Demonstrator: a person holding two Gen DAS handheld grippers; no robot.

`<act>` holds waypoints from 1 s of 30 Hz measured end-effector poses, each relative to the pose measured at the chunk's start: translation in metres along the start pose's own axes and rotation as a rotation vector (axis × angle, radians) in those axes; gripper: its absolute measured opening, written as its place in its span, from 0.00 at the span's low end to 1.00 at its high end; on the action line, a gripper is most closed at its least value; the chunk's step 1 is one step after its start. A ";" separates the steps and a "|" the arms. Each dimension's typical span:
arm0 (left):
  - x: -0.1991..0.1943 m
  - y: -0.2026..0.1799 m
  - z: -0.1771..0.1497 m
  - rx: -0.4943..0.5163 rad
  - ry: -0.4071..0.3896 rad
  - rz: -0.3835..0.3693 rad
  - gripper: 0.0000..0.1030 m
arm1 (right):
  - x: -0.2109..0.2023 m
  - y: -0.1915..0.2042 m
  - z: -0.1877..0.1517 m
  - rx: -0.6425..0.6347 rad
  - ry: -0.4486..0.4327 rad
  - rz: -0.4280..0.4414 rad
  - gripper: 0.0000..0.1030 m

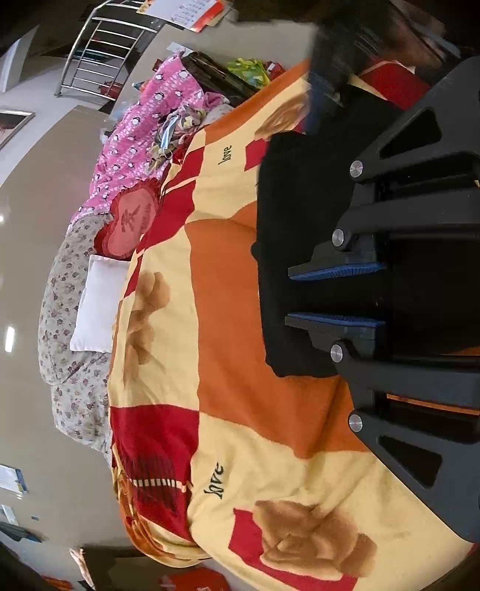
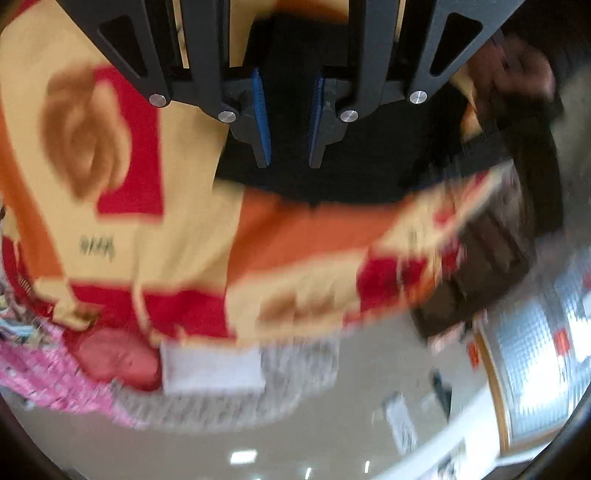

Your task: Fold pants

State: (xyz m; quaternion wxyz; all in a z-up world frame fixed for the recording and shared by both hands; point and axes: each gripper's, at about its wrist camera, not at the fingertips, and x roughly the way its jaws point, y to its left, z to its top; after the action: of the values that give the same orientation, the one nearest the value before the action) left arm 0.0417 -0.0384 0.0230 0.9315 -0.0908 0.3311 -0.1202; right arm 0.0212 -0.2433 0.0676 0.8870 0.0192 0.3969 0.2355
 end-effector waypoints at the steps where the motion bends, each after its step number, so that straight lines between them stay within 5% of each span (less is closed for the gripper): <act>1: 0.000 -0.001 0.000 0.001 -0.001 -0.006 0.21 | 0.005 0.003 -0.012 -0.036 -0.026 -0.021 0.20; 3: 0.000 0.000 0.000 -0.003 -0.003 -0.034 0.28 | 0.002 0.005 -0.021 -0.062 -0.088 -0.035 0.21; 7: -0.001 0.001 0.001 0.001 -0.006 -0.149 0.60 | -0.018 0.008 -0.023 -0.013 -0.104 -0.040 0.21; 10: -0.001 -0.010 0.001 0.048 -0.010 -0.103 0.62 | -0.041 0.026 -0.035 -0.042 -0.169 -0.022 0.27; 12: -0.002 -0.016 -0.001 0.079 -0.015 -0.093 0.67 | -0.028 0.033 -0.046 -0.079 -0.114 -0.054 0.31; 19: -0.002 -0.008 -0.002 0.009 -0.035 -0.137 0.70 | -0.018 0.021 -0.059 -0.057 -0.183 -0.028 0.32; 30: -0.002 -0.015 -0.003 0.028 -0.033 -0.102 0.70 | -0.026 0.022 -0.065 -0.054 -0.230 -0.029 0.34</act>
State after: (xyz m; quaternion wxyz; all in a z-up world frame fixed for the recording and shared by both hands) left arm 0.0351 -0.0528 0.0256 0.9307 -0.0964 0.3089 -0.1704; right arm -0.0490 -0.2447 0.0460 0.9302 0.0163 0.2860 0.2294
